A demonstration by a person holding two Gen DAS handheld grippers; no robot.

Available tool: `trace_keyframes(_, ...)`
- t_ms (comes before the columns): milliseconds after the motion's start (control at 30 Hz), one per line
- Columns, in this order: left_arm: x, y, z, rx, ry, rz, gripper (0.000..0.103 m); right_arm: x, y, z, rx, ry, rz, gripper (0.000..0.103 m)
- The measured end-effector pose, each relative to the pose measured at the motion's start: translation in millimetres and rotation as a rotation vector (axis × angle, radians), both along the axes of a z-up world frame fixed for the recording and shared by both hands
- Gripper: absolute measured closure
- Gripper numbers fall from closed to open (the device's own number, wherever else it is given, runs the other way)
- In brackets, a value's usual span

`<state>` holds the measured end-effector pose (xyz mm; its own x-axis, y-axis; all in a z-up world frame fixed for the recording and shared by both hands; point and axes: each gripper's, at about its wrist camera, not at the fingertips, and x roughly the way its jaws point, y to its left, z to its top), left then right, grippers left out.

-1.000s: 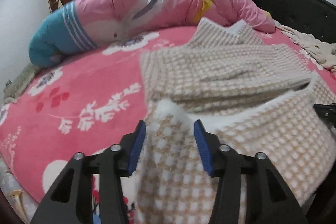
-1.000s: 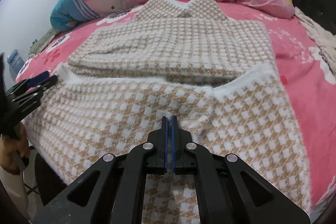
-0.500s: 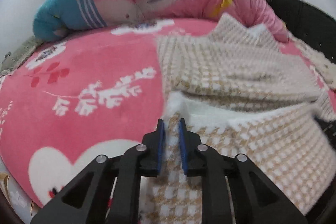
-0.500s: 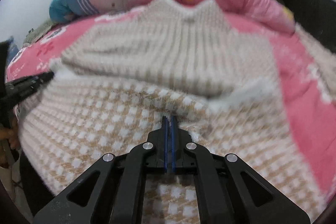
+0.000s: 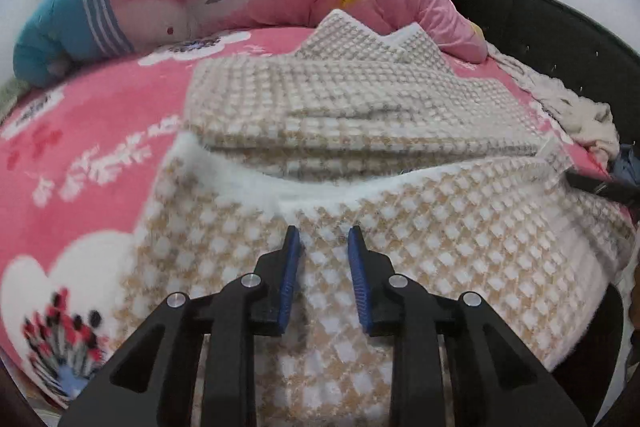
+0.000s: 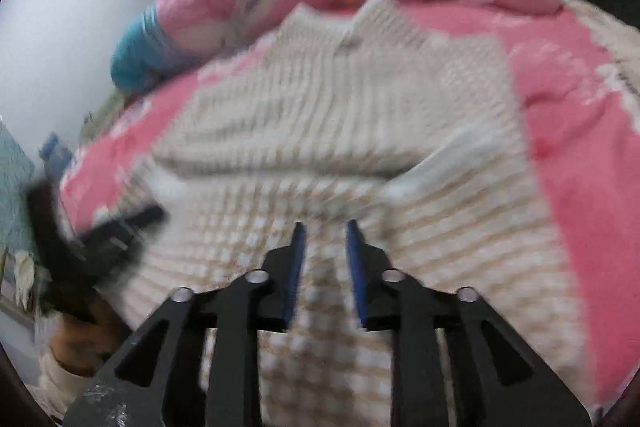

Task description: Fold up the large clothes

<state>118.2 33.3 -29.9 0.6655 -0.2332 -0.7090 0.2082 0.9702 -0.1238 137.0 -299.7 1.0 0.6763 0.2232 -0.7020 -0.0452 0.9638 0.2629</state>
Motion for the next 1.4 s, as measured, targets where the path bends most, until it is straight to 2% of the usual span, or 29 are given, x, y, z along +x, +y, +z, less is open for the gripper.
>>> trace_keyframes(33, 1, 5, 1, -0.018, 0.003, 0.01, 0.078, -6, -9, 7, -0.035, -0.031, -0.038, 0.048)
trace_keyframes(100, 6, 13, -2, -0.052, 0.021, 0.017, 0.076, -11, -29, 13, -0.103, -0.045, -0.106, 0.048)
trace_keyframes(167, 9, 19, -5, -0.103, 0.037, 0.023, 0.076, 0, -47, 2, -0.125, 0.011, -0.151, 0.048)
trace_keyframes(233, 7, 16, -4, -0.093, 0.033, 0.024, 0.076, 11, -53, -17, -0.128, 0.062, -0.138, 0.062)
trace_keyframes(267, 8, 15, -5, -0.081, 0.029, 0.023, 0.076, 13, -53, -25, -0.142, 0.09, -0.138, 0.091)
trace_keyframes(300, 6, 13, -5, -0.072, 0.024, 0.023, 0.076, 14, -52, -30, -0.152, 0.103, -0.143, 0.095)
trace_keyframes(400, 3, 11, -3, -0.067, 0.014, 0.012, 0.076, -12, -42, -9, -0.189, -0.005, -0.161, 0.099)
trace_keyframes(433, 2, 10, -2, -0.069, 0.014, 0.01, 0.076, -23, -41, 2, -0.2, -0.044, -0.192, 0.099)
trace_keyframes(500, 4, 10, -2, -0.069, 0.012, 0.003, 0.076, -31, -48, 6, -0.18, -0.047, -0.227, 0.099)
trace_keyframes(633, 7, 5, -4, -0.053, 0.009, 0.001, 0.076, -11, -63, -38, -0.148, 0.106, -0.221, 0.095)
trace_keyframes(700, 7, 6, -5, -0.052, 0.009, -0.002, 0.076, -11, -65, -37, -0.169, 0.101, -0.235, 0.081)
trace_keyframes(733, 7, 7, -5, -0.055, 0.01, -0.003, 0.076, -16, -66, -27, -0.178, 0.083, -0.249, 0.077)
trace_keyframes(767, 7, 7, -5, -0.057, 0.01, -0.003, 0.076, -20, -66, -19, -0.175, 0.06, -0.259, 0.066)
trace_keyframes(800, 7, 7, -5, -0.059, 0.01, -0.002, 0.076, -29, -66, -6, -0.175, 0.021, -0.273, 0.064)
trace_keyframes(900, 6, 7, -5, -0.059, 0.006, 0.0, 0.076, -49, -56, 23, -0.147, -0.072, -0.234, 0.062)
trace_keyframes(1000, 7, 6, -5, -0.064, 0.004, 0.0, 0.076, -45, -23, 32, -0.094, -0.107, -0.075, 0.062)
trace_keyframes(1033, 6, 6, -5, -0.063, 0.004, -0.001, 0.076, -39, -4, 30, -0.076, -0.095, 0.004, 0.062)
trace_keyframes(1167, 6, 5, -5, -0.062, 0.007, 0.002, 0.076, -6, 44, 3, -0.061, -0.01, 0.139, 0.067)
trace_keyframes(1267, 4, 5, -7, -0.059, -0.003, 0.007, 0.076, 29, 56, -41, -0.026, 0.119, 0.157, 0.069)
trace_keyframes(1300, 4, 5, -9, -0.057, -0.004, 0.009, 0.076, 35, 56, -49, -0.025, 0.134, 0.154, 0.068)
trace_keyframes(1333, 5, 5, -10, -0.059, 0.001, 0.012, 0.076, 39, 56, -52, -0.025, 0.143, 0.15, 0.068)
trace_keyframes(1400, 6, 6, -10, -0.064, 0.002, 0.013, 0.076, 35, 59, -38, -0.034, 0.151, 0.14, 0.069)
